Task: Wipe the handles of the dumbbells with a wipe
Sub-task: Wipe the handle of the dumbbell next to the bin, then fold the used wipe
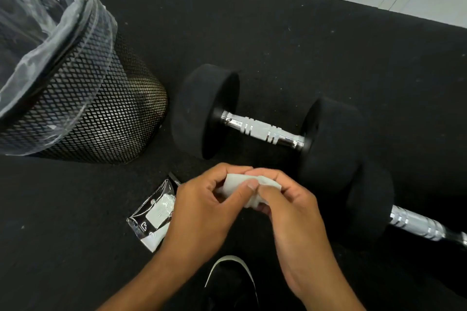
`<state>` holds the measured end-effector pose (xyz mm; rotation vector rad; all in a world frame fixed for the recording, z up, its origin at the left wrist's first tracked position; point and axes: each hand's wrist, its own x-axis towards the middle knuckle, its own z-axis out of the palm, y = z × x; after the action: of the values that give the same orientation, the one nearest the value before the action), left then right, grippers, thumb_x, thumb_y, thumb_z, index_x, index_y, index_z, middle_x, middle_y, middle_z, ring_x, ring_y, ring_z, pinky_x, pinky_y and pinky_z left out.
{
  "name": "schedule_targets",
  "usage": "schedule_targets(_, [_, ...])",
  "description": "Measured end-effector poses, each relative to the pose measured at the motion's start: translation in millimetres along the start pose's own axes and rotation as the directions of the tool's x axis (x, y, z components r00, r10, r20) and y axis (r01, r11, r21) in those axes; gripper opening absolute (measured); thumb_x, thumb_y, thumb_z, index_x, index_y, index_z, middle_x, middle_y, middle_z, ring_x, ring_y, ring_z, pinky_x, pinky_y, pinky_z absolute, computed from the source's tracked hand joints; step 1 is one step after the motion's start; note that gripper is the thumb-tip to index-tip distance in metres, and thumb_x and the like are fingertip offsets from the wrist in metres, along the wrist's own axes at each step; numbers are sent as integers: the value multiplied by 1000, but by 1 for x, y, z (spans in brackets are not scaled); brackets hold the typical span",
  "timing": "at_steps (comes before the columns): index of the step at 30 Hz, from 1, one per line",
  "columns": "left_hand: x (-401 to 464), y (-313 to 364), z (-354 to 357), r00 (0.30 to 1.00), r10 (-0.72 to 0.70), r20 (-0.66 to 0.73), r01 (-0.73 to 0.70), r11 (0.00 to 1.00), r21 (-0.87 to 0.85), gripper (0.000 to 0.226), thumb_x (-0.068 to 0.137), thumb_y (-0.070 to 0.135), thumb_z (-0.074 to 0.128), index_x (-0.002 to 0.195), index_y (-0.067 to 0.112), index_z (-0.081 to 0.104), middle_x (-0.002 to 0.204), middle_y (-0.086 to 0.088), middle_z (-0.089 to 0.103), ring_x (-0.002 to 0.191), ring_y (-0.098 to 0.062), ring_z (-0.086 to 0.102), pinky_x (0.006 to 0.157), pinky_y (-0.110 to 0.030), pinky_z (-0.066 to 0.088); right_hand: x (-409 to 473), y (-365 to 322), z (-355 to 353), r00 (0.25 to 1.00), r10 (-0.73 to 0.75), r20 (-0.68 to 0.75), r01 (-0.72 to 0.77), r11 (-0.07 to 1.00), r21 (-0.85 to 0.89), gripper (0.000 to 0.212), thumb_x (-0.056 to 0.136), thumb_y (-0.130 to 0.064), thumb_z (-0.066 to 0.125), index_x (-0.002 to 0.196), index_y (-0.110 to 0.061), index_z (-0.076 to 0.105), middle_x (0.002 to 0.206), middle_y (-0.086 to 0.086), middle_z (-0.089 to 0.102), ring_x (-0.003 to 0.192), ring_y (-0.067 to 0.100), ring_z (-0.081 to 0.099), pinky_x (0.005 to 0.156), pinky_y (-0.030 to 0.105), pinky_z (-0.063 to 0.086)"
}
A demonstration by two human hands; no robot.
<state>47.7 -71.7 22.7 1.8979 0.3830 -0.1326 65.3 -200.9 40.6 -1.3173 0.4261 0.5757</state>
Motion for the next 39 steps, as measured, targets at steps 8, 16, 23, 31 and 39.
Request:
schedule_targets(8, [51, 27, -5, 828, 561, -2, -477, 706, 523, 13, 91, 15, 74, 104, 11, 74, 105, 3, 73, 99, -5, 68, 86, -18, 54, -7, 29, -2, 940, -207, -272, 123, 947, -296, 36, 95, -8, 62, 113, -39, 70, 109, -23, 71, 104, -8, 66, 87, 16, 54])
schedule_targets(16, [93, 2, 58, 703, 543, 458, -693, 380, 613, 31, 93, 8, 49, 120, 8, 64, 127, -11, 68, 127, -27, 60, 115, -38, 39, -4, 27, -13, 901, -248, -356, 122, 933, -340, 32, 94, -8, 60, 94, -36, 75, 93, -24, 74, 91, -8, 69, 79, 13, 54])
schedule_targets(23, [82, -24, 39, 672, 488, 557, -730, 312, 607, 52, 97, 7, 41, 149, 12, 47, 155, -7, 46, 148, -25, 35, 125, -38, 20, -8, 33, -21, 916, -219, -335, 100, 935, -339, 37, 95, -2, 57, 92, -34, 76, 91, -22, 74, 87, -3, 71, 82, 25, 57])
schedule_targets(31, [46, -8, 8, 889, 444, 116, -450, 792, 413, 28, 97, 9, 62, 120, 20, 71, 115, 8, 71, 107, -4, 66, 91, -21, 52, -10, 33, -12, 955, -167, -246, 108, 966, -236, 34, 98, -12, 59, 116, -39, 69, 109, -25, 72, 98, 1, 72, 94, 36, 59])
schedule_targets(39, [24, 30, -10, 998, 47, -29, -53, 952, -302, 12, 91, 14, 71, 101, 19, 67, 97, 1, 77, 85, -16, 75, 69, -25, 58, 3, -1, 6, 950, -287, -123, 274, 955, -108, 41, 95, -18, 65, 133, -34, 61, 116, -18, 72, 106, 0, 70, 89, 27, 61])
